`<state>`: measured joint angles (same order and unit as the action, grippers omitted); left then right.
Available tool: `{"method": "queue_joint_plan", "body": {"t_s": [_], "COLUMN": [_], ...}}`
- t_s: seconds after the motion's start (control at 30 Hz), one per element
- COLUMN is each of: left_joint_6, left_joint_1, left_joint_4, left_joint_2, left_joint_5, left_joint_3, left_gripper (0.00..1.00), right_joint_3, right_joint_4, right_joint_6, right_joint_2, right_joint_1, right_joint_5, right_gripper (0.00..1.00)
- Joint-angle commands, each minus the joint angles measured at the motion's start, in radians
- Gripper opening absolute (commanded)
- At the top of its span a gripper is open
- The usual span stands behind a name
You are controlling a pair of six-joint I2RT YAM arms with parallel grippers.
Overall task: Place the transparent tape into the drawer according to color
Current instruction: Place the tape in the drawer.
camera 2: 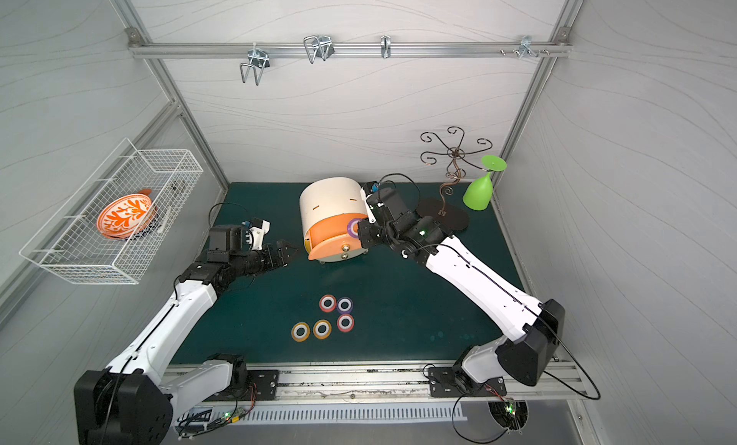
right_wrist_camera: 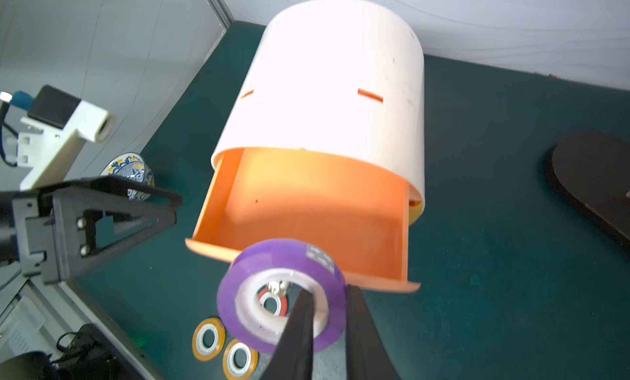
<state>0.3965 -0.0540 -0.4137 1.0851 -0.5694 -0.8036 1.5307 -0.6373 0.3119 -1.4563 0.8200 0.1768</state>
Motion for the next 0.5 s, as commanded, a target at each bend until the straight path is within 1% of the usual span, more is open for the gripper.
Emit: {"method": "queue_joint_plan", "body": {"t_s": [0.0,0.1,0.2,0.47], "left_joint_6": [-0.01,-0.01,-0.012,-0.012], "left_joint_1": [0.003,0.003,0.003,0.003], "left_joint_4": [0.028,0.029,0.029,0.03], "left_joint_2": [-0.009,-0.012,-0.014,-0.007], "left_joint_5": [-0.02,-0.02,-0.02,-0.021], "left_joint_3": [0.003,0.004,0.004,0.001], "left_gripper": [1.0,1.0,1.0,1.0], "right_joint_3": [0.068,0.125,0.147,0.117], "right_joint_4": [0.04,0.035,0.031,0.025], "right_joint_6": [-0.049,-0.067,-0.077,-0.084], "right_joint_2": [-0.063,-0.125,-0.165,-0.198], "right_joint_1": [-0.016,-0.022,-0.024,-0.018], "right_joint_5": [-0.013,-0.013,-0.02,-0.058], "right_gripper": [0.0,0.0,0.0,0.0]}}
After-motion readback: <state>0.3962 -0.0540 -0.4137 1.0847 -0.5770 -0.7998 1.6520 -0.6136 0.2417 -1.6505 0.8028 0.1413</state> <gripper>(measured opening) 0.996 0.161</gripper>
